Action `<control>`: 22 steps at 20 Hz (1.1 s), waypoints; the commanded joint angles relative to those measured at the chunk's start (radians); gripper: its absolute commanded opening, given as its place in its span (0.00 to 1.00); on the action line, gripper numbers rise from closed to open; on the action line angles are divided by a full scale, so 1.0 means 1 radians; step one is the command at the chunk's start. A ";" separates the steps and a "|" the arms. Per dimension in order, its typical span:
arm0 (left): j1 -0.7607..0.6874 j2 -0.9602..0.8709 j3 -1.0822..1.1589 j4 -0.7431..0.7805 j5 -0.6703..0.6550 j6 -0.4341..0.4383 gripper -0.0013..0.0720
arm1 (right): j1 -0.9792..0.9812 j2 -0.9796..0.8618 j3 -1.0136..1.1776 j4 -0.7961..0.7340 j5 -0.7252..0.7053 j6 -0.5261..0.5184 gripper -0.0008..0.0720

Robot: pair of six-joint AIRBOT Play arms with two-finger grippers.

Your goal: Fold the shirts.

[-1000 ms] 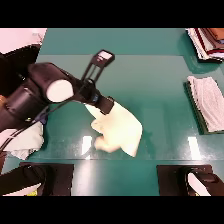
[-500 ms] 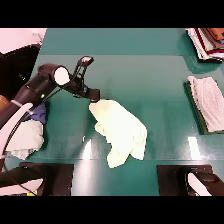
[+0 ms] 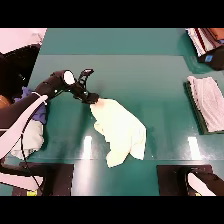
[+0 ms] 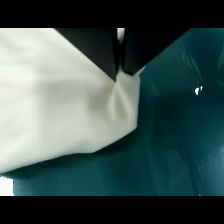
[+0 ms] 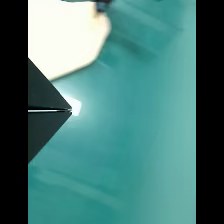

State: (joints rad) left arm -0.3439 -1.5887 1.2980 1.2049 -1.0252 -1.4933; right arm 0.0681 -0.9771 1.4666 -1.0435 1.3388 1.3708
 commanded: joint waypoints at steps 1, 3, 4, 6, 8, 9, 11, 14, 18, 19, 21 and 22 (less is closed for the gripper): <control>0.004 0.023 0.101 0.124 -0.040 0.001 0.05 | -0.008 -0.011 -0.114 -0.005 0.071 0.048 0.03; 0.004 0.069 0.164 0.189 -0.051 0.001 0.05 | -0.010 0.014 -0.285 -0.006 0.049 0.074 0.03; 0.004 0.089 0.190 0.210 -0.051 0.002 0.05 | -0.007 0.022 -0.386 -0.002 0.037 0.088 0.04; 0.004 0.119 0.223 0.217 -0.047 0.002 0.05 | 0.021 0.009 -0.569 0.005 0.042 0.092 0.51; 0.004 0.123 0.233 0.217 -0.045 0.002 0.05 | 0.090 -0.037 -0.737 0.037 0.002 0.093 0.58; 0.004 0.123 0.232 0.217 -0.047 0.002 0.05 | 0.137 -0.067 -0.805 0.078 -0.047 0.092 0.58; 0.004 0.123 0.232 0.217 -0.048 0.002 0.05 | 0.239 -0.137 -0.883 0.141 -0.159 0.080 0.58; 0.004 0.123 0.232 0.218 -0.048 0.002 0.05 | 0.362 -0.248 -0.879 0.197 -0.268 0.061 0.58; 0.004 0.123 0.232 0.218 -0.050 0.002 0.05 | 0.444 -0.374 -0.774 0.211 -0.301 0.060 0.55; 0.004 0.123 0.232 0.218 -0.053 0.001 0.05 | 0.457 -0.394 -0.748 0.211 -0.301 0.055 0.40; 0.004 0.128 0.233 0.217 -0.065 -0.003 0.05 | 0.469 -0.406 -0.706 0.204 -0.309 0.025 0.05; 0.004 0.140 0.233 0.220 -0.068 -0.003 0.05 | 0.467 -0.397 -0.683 0.192 -0.308 0.024 0.03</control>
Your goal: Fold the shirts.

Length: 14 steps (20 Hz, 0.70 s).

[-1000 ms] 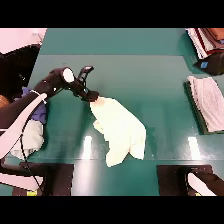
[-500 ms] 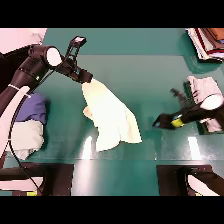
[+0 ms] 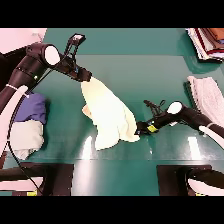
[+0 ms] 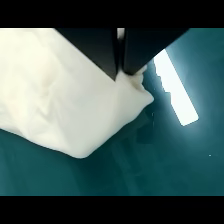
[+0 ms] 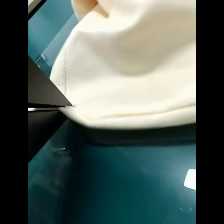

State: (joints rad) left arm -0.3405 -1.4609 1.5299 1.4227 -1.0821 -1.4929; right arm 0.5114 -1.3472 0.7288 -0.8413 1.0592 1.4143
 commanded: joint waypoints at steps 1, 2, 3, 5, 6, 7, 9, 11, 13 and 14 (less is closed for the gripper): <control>0.000 0.038 0.005 0.014 -0.011 -0.007 0.05 | 0.014 -0.005 0.080 -0.042 -0.020 -0.019 0.03; 0.000 0.072 0.011 0.032 -0.009 -0.024 0.05 | -0.006 0.032 0.116 -0.080 -0.002 -0.014 0.03; 0.000 0.122 0.023 0.060 -0.007 -0.028 0.05 | -0.034 0.076 0.160 -0.118 0.024 0.002 0.03; 0.000 0.232 0.063 0.102 -0.013 -0.028 0.05 | -0.113 0.184 0.278 -0.182 0.093 0.011 0.03; 0.000 0.298 0.087 0.109 -0.016 -0.027 0.05 | -0.160 0.242 0.350 -0.192 0.123 0.011 0.03; 0.000 0.356 0.113 0.108 -0.020 -0.027 0.05 | -0.204 0.293 0.420 -0.197 0.145 0.011 0.03; 0.000 0.469 0.161 0.093 -0.033 -0.028 0.05 | -0.285 0.386 0.568 -0.209 0.169 0.010 0.03; 0.000 0.569 0.188 0.073 -0.049 -0.040 0.05 | -0.352 0.453 0.699 -0.208 0.186 0.010 0.03; 0.000 0.647 0.190 0.069 -0.058 -0.060 0.05 | -0.406 0.495 0.801 -0.208 0.216 0.010 0.03; 0.000 0.672 0.189 0.069 -0.068 -0.080 0.05 | -0.430 0.509 0.841 -0.208 0.232 0.010 0.03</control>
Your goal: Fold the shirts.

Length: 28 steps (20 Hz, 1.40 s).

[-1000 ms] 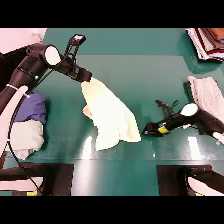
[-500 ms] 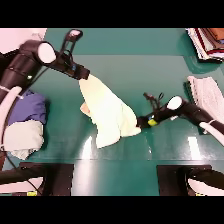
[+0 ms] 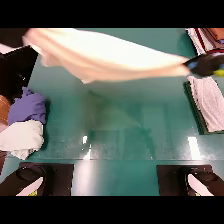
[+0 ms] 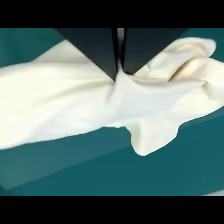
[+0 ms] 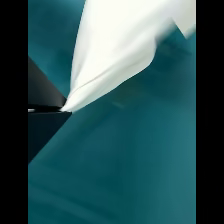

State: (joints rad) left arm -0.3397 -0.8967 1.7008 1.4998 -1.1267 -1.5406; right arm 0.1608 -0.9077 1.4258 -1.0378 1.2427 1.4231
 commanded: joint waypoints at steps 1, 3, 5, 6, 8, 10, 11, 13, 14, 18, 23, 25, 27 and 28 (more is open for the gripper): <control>0.000 0.122 0.019 -0.013 -0.037 -0.042 0.05 | -0.097 0.073 0.183 -0.011 0.074 0.001 0.03; 0.000 0.125 0.017 -0.019 -0.082 -0.042 0.05 | -0.127 0.063 0.267 -0.011 0.130 0.002 0.03; 0.000 0.105 -0.015 -0.019 -0.117 -0.043 0.05 | -0.139 0.021 0.344 -0.011 0.179 0.002 0.03; -0.002 0.097 -0.051 -0.021 -0.130 -0.056 0.05 | -0.138 -0.013 0.379 -0.010 0.212 0.010 0.03; -0.031 0.077 -0.185 -0.021 -0.132 -0.076 0.05 | -0.117 -0.088 0.409 -0.012 0.271 0.036 0.03; -0.091 0.068 -0.373 -0.022 -0.101 -0.111 0.05 | -0.074 -0.173 0.397 -0.020 0.328 0.044 0.03; -0.128 0.066 -0.475 -0.022 -0.071 -0.127 0.05 | -0.041 -0.209 0.365 -0.060 0.344 0.053 0.03; -0.217 0.066 -0.683 -0.039 -0.008 -0.156 0.05 | 0.023 -0.254 0.267 -0.180 0.359 0.055 0.03; -0.259 0.066 -0.778 -0.066 0.013 -0.163 0.05 | 0.051 -0.267 0.202 -0.230 0.352 0.058 0.03; -0.362 0.066 -1.013 -0.266 0.100 -0.161 0.05 | 0.079 -0.268 -0.006 -0.240 0.271 0.062 0.03; -0.375 0.066 -1.037 -0.319 0.205 -0.161 0.44 | 0.079 -0.235 -0.119 -0.238 0.202 0.062 0.03; -0.372 0.066 -1.002 -0.314 0.219 -0.161 0.61 | 0.079 -0.217 -0.142 -0.240 0.180 0.062 0.03; -0.368 0.066 -0.929 -0.212 0.194 -0.161 0.61 | 0.079 -0.208 -0.152 -0.239 0.174 0.062 0.03; -0.340 0.066 -0.879 -0.151 0.167 -0.163 0.61 | 0.079 -0.208 -0.151 -0.239 0.174 0.062 0.03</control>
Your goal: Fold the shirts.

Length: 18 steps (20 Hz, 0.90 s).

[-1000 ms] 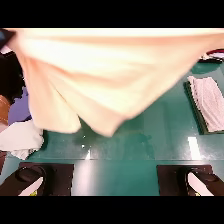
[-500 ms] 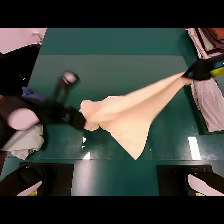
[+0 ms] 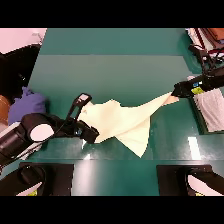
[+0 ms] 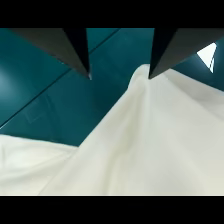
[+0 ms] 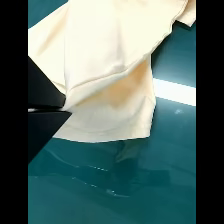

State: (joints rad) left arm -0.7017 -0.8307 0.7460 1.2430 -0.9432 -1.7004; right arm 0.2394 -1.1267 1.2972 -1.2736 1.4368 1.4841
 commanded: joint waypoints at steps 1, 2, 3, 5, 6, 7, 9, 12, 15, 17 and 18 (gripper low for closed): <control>0.076 0.000 0.121 0.143 -0.035 -0.004 0.61 | 0.000 0.011 -0.022 -0.002 -0.020 0.001 0.03; 0.157 0.000 0.158 0.161 -0.042 -0.001 0.61 | 0.000 0.011 -0.022 -0.002 -0.021 0.001 0.03; 0.242 0.000 0.179 0.162 -0.032 -0.001 0.61 | 0.000 0.011 -0.022 -0.002 -0.021 0.001 0.03; 0.412 -0.010 0.185 0.132 0.001 0.050 0.61 | 0.000 0.011 -0.023 -0.001 -0.022 0.001 0.03; 0.470 -0.031 0.185 0.097 -0.011 0.092 0.61 | 0.000 0.011 -0.022 -0.001 -0.025 0.001 0.03; 0.513 -0.066 0.185 0.050 -0.034 0.146 0.61 | 0.000 0.011 -0.023 -0.001 -0.029 0.001 0.03; 0.535 -0.161 0.185 -0.029 -0.054 0.222 0.61 | 0.000 0.011 -0.023 -0.001 -0.031 0.012 0.03; 0.534 -0.334 0.185 -0.154 -0.014 0.270 0.61 | 0.000 0.011 -0.023 -0.001 -0.029 0.018 0.03; 0.534 -0.473 0.185 -0.264 0.023 0.304 0.61 | 0.000 0.011 -0.023 -0.001 -0.028 0.019 0.03; 0.534 -0.519 0.185 -0.308 0.061 0.323 0.61 | 0.000 0.011 -0.023 -0.001 -0.028 0.019 0.03; 0.534 -0.529 0.185 -0.307 0.085 0.323 0.61 | 0.000 0.011 -0.023 -0.001 -0.028 0.019 0.03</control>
State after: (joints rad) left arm -0.1734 -1.2842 0.9298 1.0142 -0.9134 -1.4109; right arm 0.2394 -1.1168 1.2747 -1.2751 1.4082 1.5017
